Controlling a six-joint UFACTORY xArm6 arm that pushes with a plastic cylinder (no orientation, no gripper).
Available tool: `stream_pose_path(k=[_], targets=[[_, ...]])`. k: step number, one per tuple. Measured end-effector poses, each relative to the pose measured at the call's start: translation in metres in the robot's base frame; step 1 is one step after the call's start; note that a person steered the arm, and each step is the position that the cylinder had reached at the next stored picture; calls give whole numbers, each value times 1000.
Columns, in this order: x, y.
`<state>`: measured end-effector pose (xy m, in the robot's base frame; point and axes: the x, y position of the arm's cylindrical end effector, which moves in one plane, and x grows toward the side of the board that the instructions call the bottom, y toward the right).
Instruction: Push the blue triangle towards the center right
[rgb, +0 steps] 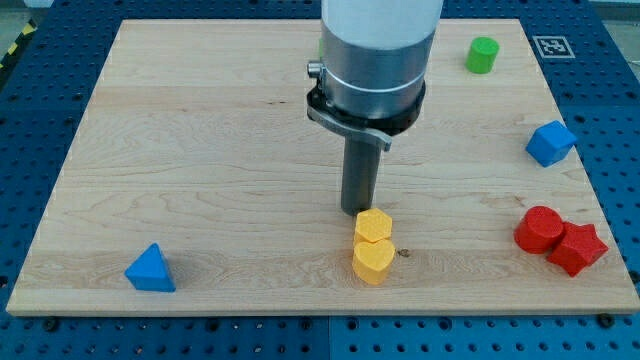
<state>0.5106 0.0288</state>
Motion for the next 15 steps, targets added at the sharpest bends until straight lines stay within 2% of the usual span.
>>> stream_pose_path(k=[1,3,4,5,6,7,8,9,11,13,14,15], targets=[[-19,-48],[-20,-213],[-1,-282],[57,-292],[107,-256],[105,-198],[59,-158],[28,-150],[70,-155],[-26,-73],[-28,-78],[-25,-117]])
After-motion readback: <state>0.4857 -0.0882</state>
